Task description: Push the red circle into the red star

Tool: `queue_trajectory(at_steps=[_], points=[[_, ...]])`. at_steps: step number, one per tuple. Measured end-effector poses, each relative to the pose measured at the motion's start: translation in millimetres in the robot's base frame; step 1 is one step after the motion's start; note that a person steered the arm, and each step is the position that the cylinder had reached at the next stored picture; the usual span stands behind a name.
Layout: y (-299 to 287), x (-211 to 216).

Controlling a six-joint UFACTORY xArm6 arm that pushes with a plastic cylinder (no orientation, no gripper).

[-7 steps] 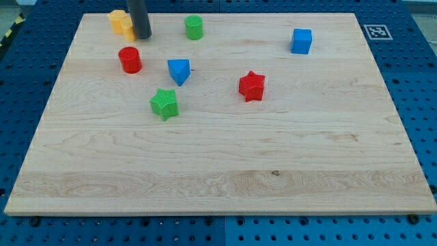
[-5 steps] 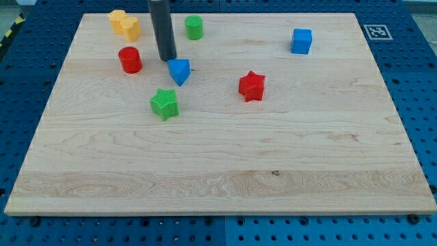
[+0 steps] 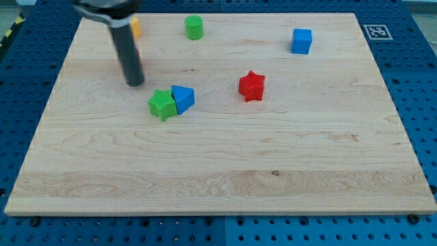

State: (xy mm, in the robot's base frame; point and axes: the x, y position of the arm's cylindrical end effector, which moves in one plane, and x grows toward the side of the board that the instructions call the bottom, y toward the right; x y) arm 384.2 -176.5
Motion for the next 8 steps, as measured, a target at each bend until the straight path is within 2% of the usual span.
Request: queue_trajectory(at_steps=[1,2,4,6,7,8], points=[[-38.1,-44.2],[-41.3,-49.0],[48.4,-31.1],[59.1,-36.0],[57.5,-63.6],[92.1,-62.3]])
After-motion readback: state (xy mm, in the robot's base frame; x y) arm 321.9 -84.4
